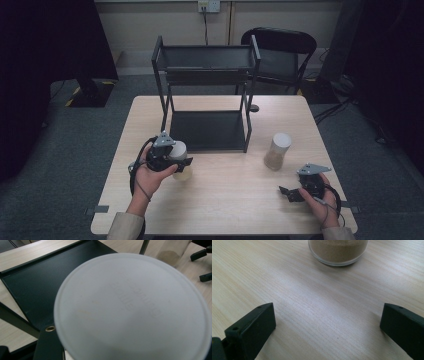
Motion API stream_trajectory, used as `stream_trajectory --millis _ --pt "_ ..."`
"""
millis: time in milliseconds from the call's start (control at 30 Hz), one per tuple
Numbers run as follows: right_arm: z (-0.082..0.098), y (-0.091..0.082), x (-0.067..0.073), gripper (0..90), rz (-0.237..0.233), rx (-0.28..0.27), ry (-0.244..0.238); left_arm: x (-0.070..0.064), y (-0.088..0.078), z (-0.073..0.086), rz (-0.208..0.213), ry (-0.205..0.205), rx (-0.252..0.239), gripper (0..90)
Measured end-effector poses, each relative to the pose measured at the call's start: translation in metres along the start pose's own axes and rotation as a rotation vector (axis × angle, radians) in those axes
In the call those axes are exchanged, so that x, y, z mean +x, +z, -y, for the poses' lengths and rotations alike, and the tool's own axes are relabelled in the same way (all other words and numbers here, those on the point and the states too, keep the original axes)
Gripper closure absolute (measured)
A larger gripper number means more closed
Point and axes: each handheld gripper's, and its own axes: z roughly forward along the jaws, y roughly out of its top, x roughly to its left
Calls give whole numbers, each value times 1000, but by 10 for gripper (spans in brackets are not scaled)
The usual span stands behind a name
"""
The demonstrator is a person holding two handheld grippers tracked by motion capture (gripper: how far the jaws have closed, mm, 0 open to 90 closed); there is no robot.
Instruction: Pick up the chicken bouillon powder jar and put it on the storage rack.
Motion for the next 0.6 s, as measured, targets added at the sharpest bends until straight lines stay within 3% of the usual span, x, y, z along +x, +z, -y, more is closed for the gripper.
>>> stream_trajectory --millis 600 --pt "0 0 0 0 0 0 0 6 15 -37 -15 8 3 347"
